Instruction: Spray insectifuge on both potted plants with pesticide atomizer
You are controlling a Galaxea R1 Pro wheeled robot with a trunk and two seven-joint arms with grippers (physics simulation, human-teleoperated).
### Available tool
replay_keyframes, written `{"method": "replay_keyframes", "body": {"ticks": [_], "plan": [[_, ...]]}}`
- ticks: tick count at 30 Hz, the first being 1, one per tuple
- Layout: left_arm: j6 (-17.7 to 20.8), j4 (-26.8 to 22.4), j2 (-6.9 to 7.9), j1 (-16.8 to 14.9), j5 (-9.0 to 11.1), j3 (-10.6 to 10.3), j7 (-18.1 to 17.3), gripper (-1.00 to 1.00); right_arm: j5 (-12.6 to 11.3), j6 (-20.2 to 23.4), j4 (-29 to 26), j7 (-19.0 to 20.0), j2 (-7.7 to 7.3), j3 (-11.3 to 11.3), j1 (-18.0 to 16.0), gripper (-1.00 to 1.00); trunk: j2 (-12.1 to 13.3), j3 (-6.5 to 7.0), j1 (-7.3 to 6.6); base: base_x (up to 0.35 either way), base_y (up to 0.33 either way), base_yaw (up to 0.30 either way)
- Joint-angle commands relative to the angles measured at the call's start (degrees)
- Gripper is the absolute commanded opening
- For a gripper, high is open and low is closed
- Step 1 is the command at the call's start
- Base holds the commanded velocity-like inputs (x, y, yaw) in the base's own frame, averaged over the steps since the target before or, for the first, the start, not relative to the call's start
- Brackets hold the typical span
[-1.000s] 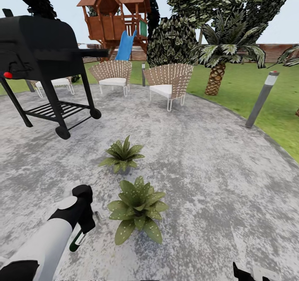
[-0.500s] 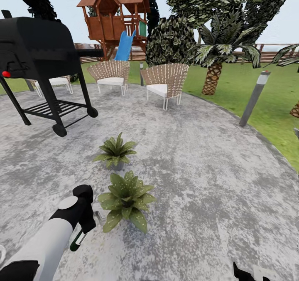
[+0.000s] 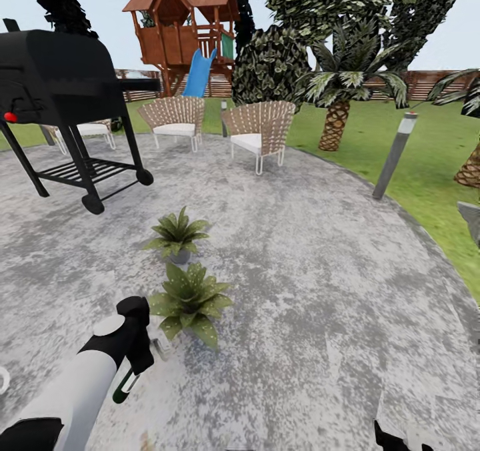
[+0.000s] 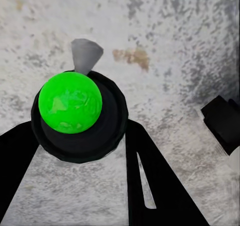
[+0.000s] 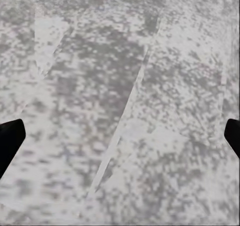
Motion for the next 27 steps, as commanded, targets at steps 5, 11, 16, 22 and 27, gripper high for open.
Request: {"method": "replay_keyframes", "body": {"ticks": [5,11,16,22,27], "plan": [[0.06,0.00,-1.38,0.05,6.48,-0.07,-0.43,-1.00,-0.36,-0.02,0.02,0.11,0.34,0.53,-0.01,1.00,-0.02,-0.05,-0.04,-0.234,-0.197,0.000],[-6.16,0.27,-1.20,0.17,14.65,-0.08,-0.38,-1.00,0.25,0.01,-3.11,0.56,1.29,2.04,-0.06,1.00,-0.02,-0.05,-0.04,-0.234,-0.196,0.000],[-13.38,0.68,-0.67,1.58,21.70,-0.09,-0.21,-1.00,7.43,0.23,-21.01,6.19,1.36,9.97,-0.07,1.00,-0.02,-0.05,-0.04,-0.236,-0.194,0.000],[-23.31,0.72,-0.58,2.93,25.10,-0.10,1.22,-1.00,12.67,15.85,-41.07,25.09,1.05,11.14,-0.09,1.00,-0.02,-0.05,-0.04,-0.244,-0.186,0.000],[-26.49,0.10,-0.75,3.19,25.86,-0.08,1.58,-1.00,15.30,27.83,-56.09,40.85,1.14,11.19,-0.09,1.00,-0.02,-0.05,-0.04,-0.149,-0.090,0.000]]}}
